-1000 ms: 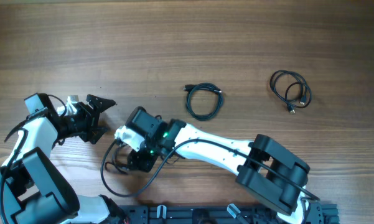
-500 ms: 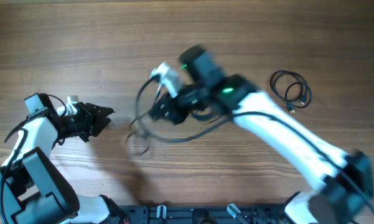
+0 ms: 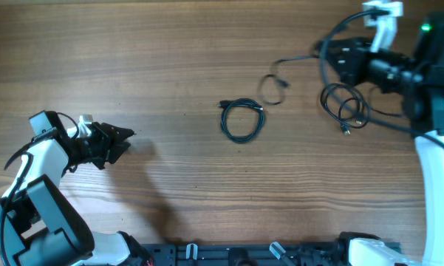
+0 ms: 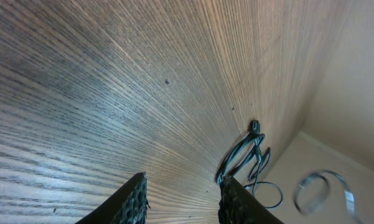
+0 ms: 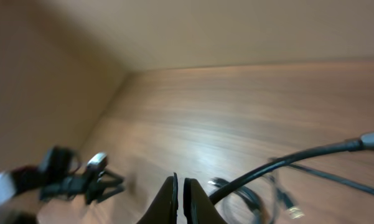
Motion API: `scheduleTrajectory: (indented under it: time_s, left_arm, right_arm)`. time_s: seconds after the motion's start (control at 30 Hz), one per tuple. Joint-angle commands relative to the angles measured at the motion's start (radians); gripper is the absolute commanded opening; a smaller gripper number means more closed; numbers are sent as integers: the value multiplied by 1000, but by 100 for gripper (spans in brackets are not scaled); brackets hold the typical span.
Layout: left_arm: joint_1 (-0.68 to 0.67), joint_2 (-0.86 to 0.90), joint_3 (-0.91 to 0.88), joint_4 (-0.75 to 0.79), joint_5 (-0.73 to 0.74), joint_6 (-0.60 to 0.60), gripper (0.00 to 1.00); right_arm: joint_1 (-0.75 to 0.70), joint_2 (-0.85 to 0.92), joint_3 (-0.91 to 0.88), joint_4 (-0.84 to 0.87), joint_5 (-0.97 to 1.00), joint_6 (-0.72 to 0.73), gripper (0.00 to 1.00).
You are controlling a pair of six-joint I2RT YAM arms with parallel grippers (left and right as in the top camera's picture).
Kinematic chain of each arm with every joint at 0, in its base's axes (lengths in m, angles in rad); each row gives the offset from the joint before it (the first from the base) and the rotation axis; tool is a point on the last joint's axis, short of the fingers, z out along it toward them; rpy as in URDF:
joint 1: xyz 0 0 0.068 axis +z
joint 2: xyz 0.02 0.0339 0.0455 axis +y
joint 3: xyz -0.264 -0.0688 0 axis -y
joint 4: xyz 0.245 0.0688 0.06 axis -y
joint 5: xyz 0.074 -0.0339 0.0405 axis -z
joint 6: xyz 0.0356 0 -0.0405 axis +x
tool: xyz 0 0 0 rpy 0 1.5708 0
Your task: Untangle cables
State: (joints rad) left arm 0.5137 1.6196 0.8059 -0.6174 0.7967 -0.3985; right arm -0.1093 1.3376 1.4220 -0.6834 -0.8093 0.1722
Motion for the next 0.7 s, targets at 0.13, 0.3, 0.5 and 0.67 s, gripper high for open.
scheduleTrajectory:
  time_s: [0.13,0.3,0.5,0.67]
  left_arm:
    - [5,0,-2,-1,-7,9,41]
    - [5,0,-2,-20,-37,28,42]
    - [5,0,-2,-27,-40,32,46]
    - [-17,0,-2,-27,-40,32,49]
  right_arm:
    - [-63,155,-24,-162,630,22,4]
    - [-62,334,-24,-197,757,48,21]
    - [-62,479,-24,-193,744,66,100]
    - [-62,465,134,-305,674,66,100]
